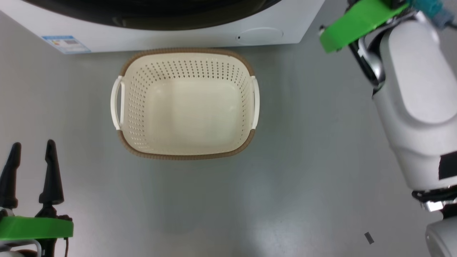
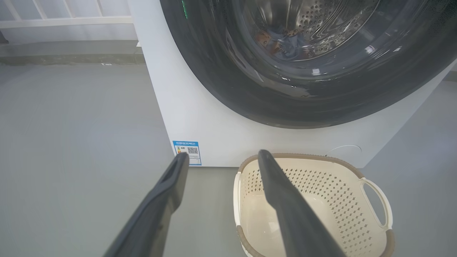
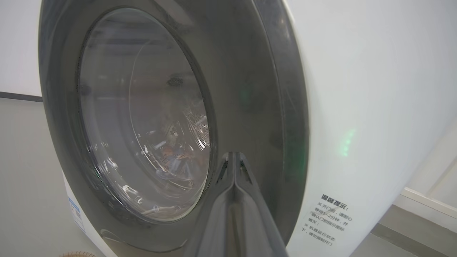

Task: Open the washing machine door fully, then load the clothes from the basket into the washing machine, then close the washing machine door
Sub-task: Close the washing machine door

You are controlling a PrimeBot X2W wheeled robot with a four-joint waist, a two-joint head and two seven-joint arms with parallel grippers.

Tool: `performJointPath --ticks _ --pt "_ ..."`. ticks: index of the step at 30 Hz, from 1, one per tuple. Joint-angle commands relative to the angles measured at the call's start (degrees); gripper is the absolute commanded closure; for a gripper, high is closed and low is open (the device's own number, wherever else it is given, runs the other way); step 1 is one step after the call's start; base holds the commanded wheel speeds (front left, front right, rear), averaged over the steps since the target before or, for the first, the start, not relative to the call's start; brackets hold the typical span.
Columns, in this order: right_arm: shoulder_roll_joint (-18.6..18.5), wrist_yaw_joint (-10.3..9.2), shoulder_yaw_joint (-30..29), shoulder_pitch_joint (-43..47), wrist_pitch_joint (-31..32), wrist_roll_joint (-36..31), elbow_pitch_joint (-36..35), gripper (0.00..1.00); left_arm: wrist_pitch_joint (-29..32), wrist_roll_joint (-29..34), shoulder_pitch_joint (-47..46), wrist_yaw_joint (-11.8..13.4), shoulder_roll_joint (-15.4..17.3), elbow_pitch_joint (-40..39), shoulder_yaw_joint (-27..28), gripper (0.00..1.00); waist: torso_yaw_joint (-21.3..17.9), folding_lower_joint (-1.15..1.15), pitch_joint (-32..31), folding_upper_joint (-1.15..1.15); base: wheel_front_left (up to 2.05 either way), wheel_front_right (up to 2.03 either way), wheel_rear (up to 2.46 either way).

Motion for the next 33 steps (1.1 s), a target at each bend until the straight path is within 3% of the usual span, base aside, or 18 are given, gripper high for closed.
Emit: performJointPath --ticks 1,6,8,9,10,11,26,33 --pt "0.9 -0.34 0.7 2.7 0.2 0.5 -2.2 0.97 -0.4 0.6 -0.6 -0.1 1.2 -0.6 2.3 0.0 -1.1 0.0 -2.1 0.0 0.0 0.0 0.0" --pt "0.3 -0.34 2.3 8.8 0.2 1.3 -4.8 0.53 -0.4 1.3 -0.2 -0.1 -0.3 1.0 2.4 0.0 -2.7 0.0 -6.4 0.0 0.0 0.0 0.0" --pt "0.2 -0.34 2.7 11.4 0.2 1.4 -5.7 0.2 -0.4 1.6 0.2 -0.1 -1.0 1.7 2.5 0.0 -3.4 0.0 -8.4 0.0 0.0 0.0 0.0" --pt "0.1 -0.34 3.0 12.8 0.2 1.4 -6.2 0.12 -0.4 1.8 0.4 -0.1 -1.4 2.1 2.6 0.0 -3.7 0.0 -9.5 0.0 0.0 0.0 0.0" --pt "0.1 -0.34 3.0 12.8 0.2 1.4 -6.2 0.12 -0.4 1.8 0.4 -0.1 -1.4 2.1 2.6 0.0 -3.7 0.0 -9.5 0.0 0.0 0.0 0.0" --pt "0.1 -0.34 3.3 14.2 0.2 1.5 -6.7 0.0 -0.4 2.0 0.8 -0.1 -1.8 2.4 2.7 0.0 -4.1 0.0 -10.5 0.0 0.0 0.0 0.0" --pt "-2.4 -0.34 4.8 35.5 0.2 3.8 -14.9 0.0 -0.4 3.4 7.2 -0.1 -6.6 6.1 3.0 0.0 -9.5 0.0 -23.6 0.0 0.0 0.0 0.0" --pt "-2.4 -0.34 1.6 43.2 0.2 4.2 -18.8 0.0 -0.4 3.6 8.0 -0.1 -7.1 6.1 2.6 0.0 -10.4 0.0 -25.0 0.0 0.0 0.0 0.0"
